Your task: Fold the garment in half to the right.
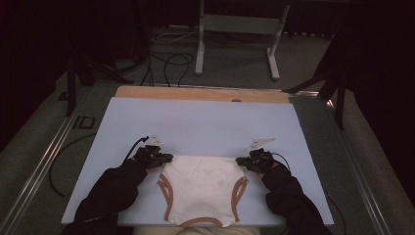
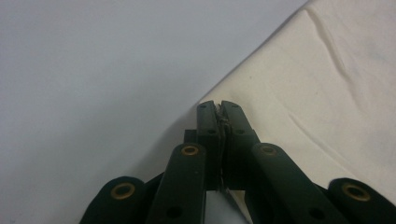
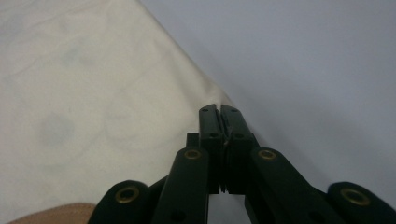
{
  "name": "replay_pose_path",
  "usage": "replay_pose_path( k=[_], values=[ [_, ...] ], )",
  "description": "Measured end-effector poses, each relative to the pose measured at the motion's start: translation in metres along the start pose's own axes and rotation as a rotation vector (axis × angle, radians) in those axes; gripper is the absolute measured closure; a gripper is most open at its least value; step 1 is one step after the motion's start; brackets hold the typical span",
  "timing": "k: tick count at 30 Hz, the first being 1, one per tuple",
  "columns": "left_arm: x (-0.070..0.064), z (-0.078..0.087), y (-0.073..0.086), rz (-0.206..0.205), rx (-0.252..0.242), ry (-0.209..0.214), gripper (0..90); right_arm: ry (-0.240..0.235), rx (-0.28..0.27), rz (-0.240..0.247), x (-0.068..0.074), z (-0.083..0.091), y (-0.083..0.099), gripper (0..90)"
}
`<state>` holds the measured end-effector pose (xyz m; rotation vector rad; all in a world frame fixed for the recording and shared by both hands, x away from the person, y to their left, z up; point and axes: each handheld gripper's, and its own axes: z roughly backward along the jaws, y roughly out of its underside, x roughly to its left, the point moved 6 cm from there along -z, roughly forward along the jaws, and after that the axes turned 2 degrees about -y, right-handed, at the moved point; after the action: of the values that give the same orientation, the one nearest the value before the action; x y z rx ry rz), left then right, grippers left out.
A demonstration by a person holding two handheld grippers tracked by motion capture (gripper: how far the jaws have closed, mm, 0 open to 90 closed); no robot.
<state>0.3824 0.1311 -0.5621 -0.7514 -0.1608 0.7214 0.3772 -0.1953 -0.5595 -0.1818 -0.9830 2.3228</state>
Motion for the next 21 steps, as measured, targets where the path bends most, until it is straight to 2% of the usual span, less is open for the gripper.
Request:
replay_pose_path(
  k=[6, 16, 17, 21],
  values=[
    [0.003, 0.001, -0.004, -0.005, -0.014, -0.044, 89.6, 0.018, -0.019, -0.008, -0.004, 0.002, -0.005, 89.3],
    [0.013, -0.001, -0.013, 0.013, -0.033, -0.066, 89.6, 0.034, -0.029, -0.023, -0.015, 0.001, -0.014, 89.3],
    [0.017, -0.002, -0.016, 0.022, -0.038, -0.072, 89.6, 0.043, -0.030, -0.026, -0.022, -0.001, -0.021, 89.3],
    [0.024, -0.004, -0.021, 0.040, -0.050, -0.076, 89.6, 0.054, -0.037, -0.039, -0.030, -0.003, -0.028, 89.3]
  ],
)
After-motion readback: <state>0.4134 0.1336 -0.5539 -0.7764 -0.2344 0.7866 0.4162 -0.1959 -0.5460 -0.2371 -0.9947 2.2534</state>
